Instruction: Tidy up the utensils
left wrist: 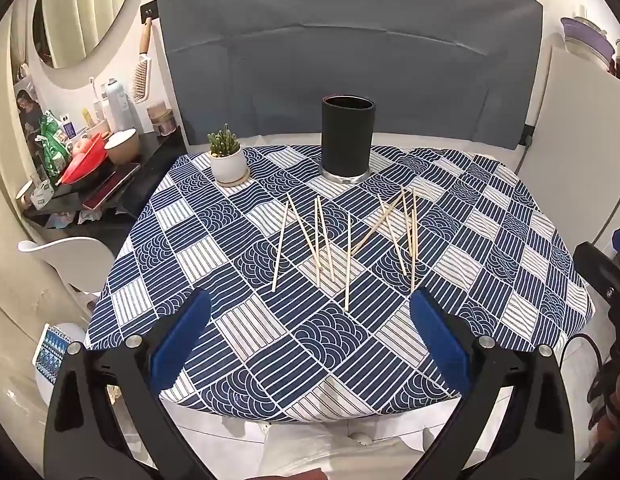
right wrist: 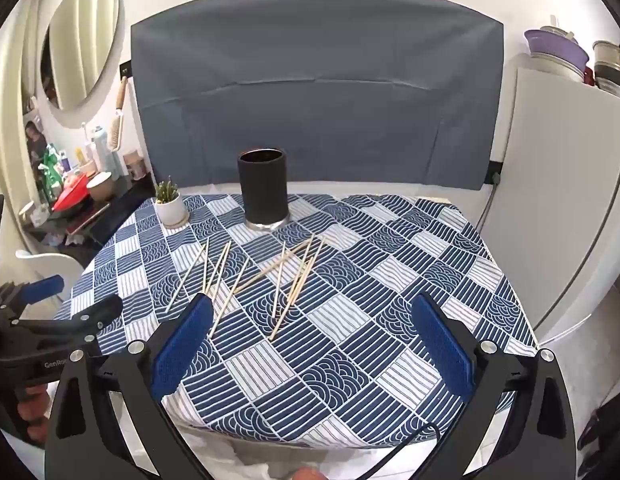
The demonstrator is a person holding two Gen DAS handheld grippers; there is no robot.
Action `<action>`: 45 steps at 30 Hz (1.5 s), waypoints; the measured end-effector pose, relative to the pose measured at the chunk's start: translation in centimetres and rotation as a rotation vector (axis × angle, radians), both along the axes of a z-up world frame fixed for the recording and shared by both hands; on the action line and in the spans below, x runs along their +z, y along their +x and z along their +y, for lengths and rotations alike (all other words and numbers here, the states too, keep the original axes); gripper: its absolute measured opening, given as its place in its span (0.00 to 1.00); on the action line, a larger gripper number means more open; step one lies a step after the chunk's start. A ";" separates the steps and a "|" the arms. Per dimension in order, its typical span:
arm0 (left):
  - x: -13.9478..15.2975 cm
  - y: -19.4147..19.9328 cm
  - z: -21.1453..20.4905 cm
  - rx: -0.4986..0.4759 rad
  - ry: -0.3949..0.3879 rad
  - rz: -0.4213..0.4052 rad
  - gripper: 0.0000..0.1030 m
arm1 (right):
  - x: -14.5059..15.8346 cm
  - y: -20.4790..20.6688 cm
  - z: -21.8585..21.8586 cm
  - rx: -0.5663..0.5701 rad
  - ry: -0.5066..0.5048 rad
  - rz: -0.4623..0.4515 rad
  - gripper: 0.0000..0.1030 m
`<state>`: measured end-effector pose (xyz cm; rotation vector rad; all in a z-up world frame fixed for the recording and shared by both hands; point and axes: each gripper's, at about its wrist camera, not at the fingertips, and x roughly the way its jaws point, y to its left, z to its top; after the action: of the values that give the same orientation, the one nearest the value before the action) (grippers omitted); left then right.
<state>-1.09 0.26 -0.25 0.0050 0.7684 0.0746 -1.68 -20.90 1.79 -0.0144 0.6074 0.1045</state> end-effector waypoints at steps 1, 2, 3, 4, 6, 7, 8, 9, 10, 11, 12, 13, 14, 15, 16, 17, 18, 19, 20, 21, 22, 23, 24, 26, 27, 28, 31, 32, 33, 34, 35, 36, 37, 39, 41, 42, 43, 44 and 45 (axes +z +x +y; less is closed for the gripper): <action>0.0 0.0 0.0 -0.001 -0.001 -0.001 0.95 | 0.0 0.1 0.0 0.002 -0.004 0.001 0.93; 0.0 0.1 -0.1 0.000 0.002 -0.001 0.95 | 0.0 0.2 0.1 0.004 -0.007 0.003 0.93; 0.0 0.1 -0.1 0.000 0.003 -0.002 0.95 | 0.1 0.3 0.1 0.004 -0.008 0.002 0.93; 0.0 0.2 -0.1 -0.004 0.000 -0.001 0.95 | 0.1 1.2 -0.1 0.005 -0.002 0.008 0.93; -0.1 0.2 -0.2 -0.002 0.000 0.000 0.95 | 0.3 1.1 -0.8 0.003 0.000 0.002 0.93; -0.1 0.3 -0.3 -0.006 -0.002 0.001 0.95 | 0.3 0.9 -0.1 0.000 -0.003 -0.003 0.93; -0.1 0.3 -0.3 -0.009 -0.004 0.003 0.95 | 0.1 0.7 0.0 -0.001 -0.003 -0.002 0.93; -0.1 0.3 -0.3 -0.008 -0.003 0.004 0.95 | 0.1 0.8 -0.1 0.001 -0.003 -0.003 0.93; -0.1 0.4 -0.3 -0.008 -0.004 0.004 0.95 | 0.2 0.2 0.1 0.002 -0.006 -0.004 0.93; -0.1 0.4 -0.3 -0.008 -0.003 0.003 0.95 | 0.5 0.4 0.1 0.005 -0.009 -0.003 0.93; -0.1 0.4 -0.3 -0.007 0.000 0.003 0.95 | 0.4 0.4 0.2 0.007 -0.012 -0.001 0.93; -0.1 0.5 -0.3 -0.007 0.001 0.003 0.95 | 0.4 0.4 0.3 0.010 -0.015 -0.001 0.93; -0.1 0.5 -0.3 -0.007 0.000 0.003 0.95 | 0.3 0.3 0.3 0.010 -0.016 -0.004 0.93; -0.1 0.5 -0.3 -0.006 0.000 0.004 0.95 | 0.3 0.3 0.3 0.010 -0.017 -0.004 0.93; -0.1 0.5 -0.4 -0.008 -0.001 0.005 0.95 | 0.2 0.3 0.2 0.008 -0.017 -0.005 0.93; -0.3 0.6 -0.5 -0.009 -0.002 0.006 0.95 | 0.2 0.4 0.2 0.007 -0.015 -0.004 0.93; -0.3 0.6 -0.5 -0.009 -0.003 0.008 0.95 | 0.1 0.4 0.2 0.006 -0.014 -0.003 0.93; -0.3 0.6 -0.5 -0.010 -0.004 0.010 0.95 | 0.1 0.4 0.1 0.006 -0.016 -0.004 0.93; -0.4 0.6 -0.6 -0.011 -0.005 0.011 0.95 | 0.1 0.3 0.1 0.007 -0.022 -0.004 0.93; -0.4 0.6 -0.6 -0.011 -0.005 0.011 0.95 | 0.1 0.3 0.1 0.008 -0.019 -0.008 0.93; -0.4 0.6 -0.7 -0.011 -0.003 0.011 0.95 | 0.1 0.3 0.1 0.009 -0.017 -0.007 0.93; -0.4 0.6 -0.7 -0.007 0.000 0.011 0.95 | 0.1 0.3 0.1 0.010 -0.015 -0.006 0.93; -0.4 0.6 -0.7 -0.008 0.000 0.011 0.95 | 0.0 0.3 0.1 0.011 -0.014 -0.009 0.93; -0.3 0.6 -0.6 -0.011 0.001 0.013 0.95 | 0.0 0.2 0.0 0.010 -0.008 -0.014 0.93; -0.4 0.5 -0.7 -0.010 0.007 0.013 0.95 | 0.0 0.3 0.0 0.010 -0.004 -0.014 0.93; -0.4 0.5 -0.7 -0.013 0.007 0.013 0.95 | 0.0 0.3 0.0 0.010 -0.003 -0.013 0.93; -0.3 0.5 -0.8 -0.011 0.009 0.013 0.95 | 0.0 0.2 0.0 0.013 0.000 -0.015 0.93; -0.3 0.5 -0.8 -0.010 0.009 0.014 0.95 | 0.0 0.2 0.0 0.013 -0.005 -0.017 0.93; -0.3 0.5 -0.8 -0.009 0.009 0.015 0.95 | 0.0 0.1 0.0 0.012 -0.011 -0.019 0.93; -0.3 0.5 -0.7 -0.009 0.007 0.016 0.95 | 0.0 0.2 0.0 0.012 -0.017 -0.018 0.93; -0.4 0.5 -0.7 -0.008 0.006 0.018 0.95 | 0.0 0.1 0.0 0.011 -0.016 -0.019 0.93; -0.4 0.5 -0.7 -0.007 0.005 0.020 0.95 | 0.0 0.1 0.0 0.010 -0.015 -0.020 0.93; -0.5 0.6 -0.6 -0.009 0.000 0.024 0.95 | 0.1 0.1 -0.1 0.010 -0.012 -0.021 0.93; -0.6 0.7 -0.6 -0.008 -0.004 0.031 0.95 | 0.0 0.1 0.0 0.010 -0.020 -0.025 0.93; -0.7 0.8 -0.5 -0.007 -0.009 0.036 0.95 | 0.0 0.1 0.0 0.012 -0.023 -0.026 0.93; -0.7 0.8 -0.5 -0.006 -0.010 0.036 0.95 | 0.1 0.1 0.0 0.013 -0.021 -0.026 0.93; -0.7 0.7 -0.5 -0.004 -0.011 0.034 0.95 | 0.0 0.1 0.0 0.013 -0.017 -0.018 0.93; -0.7 0.7 -0.5 -0.005 -0.013 0.033 0.95 | 0.0 0.2 0.0 0.014 -0.020 -0.010 0.93; -0.6 0.7 -0.5 -0.006 -0.018 0.031 0.95 | 0.0 0.2 0.1 0.015 -0.021 -0.005 0.93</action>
<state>-0.42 -0.21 -0.88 -0.0082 0.8004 0.0618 -1.46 -20.85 1.78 -0.0393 0.6036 0.1125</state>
